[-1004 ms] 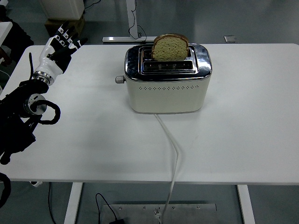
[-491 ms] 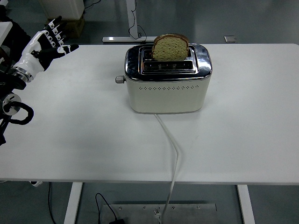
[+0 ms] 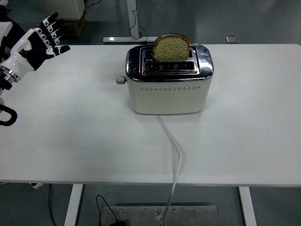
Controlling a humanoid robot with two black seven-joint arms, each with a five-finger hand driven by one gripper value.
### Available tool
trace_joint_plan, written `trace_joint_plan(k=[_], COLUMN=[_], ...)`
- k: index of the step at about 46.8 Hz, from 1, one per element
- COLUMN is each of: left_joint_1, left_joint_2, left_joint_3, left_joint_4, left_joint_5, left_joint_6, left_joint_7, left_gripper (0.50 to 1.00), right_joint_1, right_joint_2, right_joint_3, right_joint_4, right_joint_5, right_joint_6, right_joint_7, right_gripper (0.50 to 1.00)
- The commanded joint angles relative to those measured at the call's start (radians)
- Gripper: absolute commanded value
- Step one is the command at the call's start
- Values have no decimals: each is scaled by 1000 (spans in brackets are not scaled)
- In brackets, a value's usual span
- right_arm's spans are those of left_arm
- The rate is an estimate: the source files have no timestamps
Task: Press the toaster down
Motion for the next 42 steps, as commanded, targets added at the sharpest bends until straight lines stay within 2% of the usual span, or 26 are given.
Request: trace_joint_plan(k=[1,10,17,23,28,38,42], left_joint_1=[-7,3,6,19,25,46,58], left_joint_2=[1,6,18,33,55,116,153], left_joint_3=[21,18,18,18,16,18,26], left_joint_4=[-27,-50,-90,-170,-234,-360,-411], left_joint_5=[96,369,515,601,667,717,717], left_joint_6=[15,80,129,172,204,216,244], left_joint_7=[5,3,2,6,43,60,72], left_gripper=[1000,1000,1000,1000,1000,1000,1000], right_joint_1=[0,0,0,0,0,0,0], right_joint_2=[0,0,0,0,0,0,0], right_joint_3=[0,0,0,0,0,0,0], right_joint_4=[0,0,0,0,0,0,0], right_joint_5=[0,0,0,0,0,0,0], right_joint_6=[0,0,0,0,0,0,0], right_joint_7=[0,-1,0,0,0,0,0], right_gripper=[998,998,998,998,998,998,998])
